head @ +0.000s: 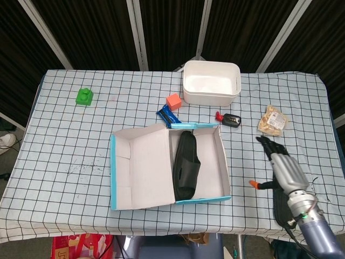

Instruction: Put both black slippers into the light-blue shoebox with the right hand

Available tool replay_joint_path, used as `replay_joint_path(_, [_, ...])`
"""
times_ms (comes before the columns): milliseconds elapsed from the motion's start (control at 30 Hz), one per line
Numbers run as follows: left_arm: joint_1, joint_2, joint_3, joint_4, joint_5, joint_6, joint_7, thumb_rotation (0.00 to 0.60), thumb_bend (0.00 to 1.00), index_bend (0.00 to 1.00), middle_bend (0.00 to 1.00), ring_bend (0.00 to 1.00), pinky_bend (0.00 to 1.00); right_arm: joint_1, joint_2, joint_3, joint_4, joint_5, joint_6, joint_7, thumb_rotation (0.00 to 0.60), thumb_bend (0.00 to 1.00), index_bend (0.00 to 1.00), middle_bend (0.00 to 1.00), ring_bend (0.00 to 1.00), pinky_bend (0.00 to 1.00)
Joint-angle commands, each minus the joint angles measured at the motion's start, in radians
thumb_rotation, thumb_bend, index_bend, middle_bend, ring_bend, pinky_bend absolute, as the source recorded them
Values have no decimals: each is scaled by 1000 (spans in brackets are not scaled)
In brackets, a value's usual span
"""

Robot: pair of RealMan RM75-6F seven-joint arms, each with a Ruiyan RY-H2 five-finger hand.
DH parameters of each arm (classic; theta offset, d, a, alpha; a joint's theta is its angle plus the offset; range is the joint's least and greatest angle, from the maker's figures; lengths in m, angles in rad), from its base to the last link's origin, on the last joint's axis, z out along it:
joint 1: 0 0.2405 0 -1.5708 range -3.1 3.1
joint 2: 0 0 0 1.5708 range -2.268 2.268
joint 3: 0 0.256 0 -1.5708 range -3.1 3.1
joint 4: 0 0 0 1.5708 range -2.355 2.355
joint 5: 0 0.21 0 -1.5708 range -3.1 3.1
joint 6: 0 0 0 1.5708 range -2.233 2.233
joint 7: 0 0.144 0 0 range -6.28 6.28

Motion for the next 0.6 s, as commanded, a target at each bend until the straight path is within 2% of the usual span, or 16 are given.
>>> replay_joint_path(33, [-1,-13,-10,11,-1,12,8,600,458,36,28,0,16,-47,151,-47,62,-24,-78,32,600,176,0,22,0,27])
replay_joint_path(233, [-6,-28,-21,24,-21,8,33,600,458,36,27,0,16,9,257,-41,167,18,-289,70,600,176,0,22,0,27])
replay_joint_path(300, [-12,-36,-27,30,-27,4,42,600,458,36,26,0,16,51,268,-37,229,50,-403,76,600,176,0,22,0,27])
replay_joint_path(433, [-26,-49,-30,51,-26,-11,47,600,458,36,25,0,16,113,229,-44,355,90,-564,76,600,176,0,22,0,27])
replay_joint_path(600, [-42,-67,-27,73,-20,-32,85,600,439,36,24,0,16,173,173,-53,459,103,-663,73,600,176,0,22,0,27])
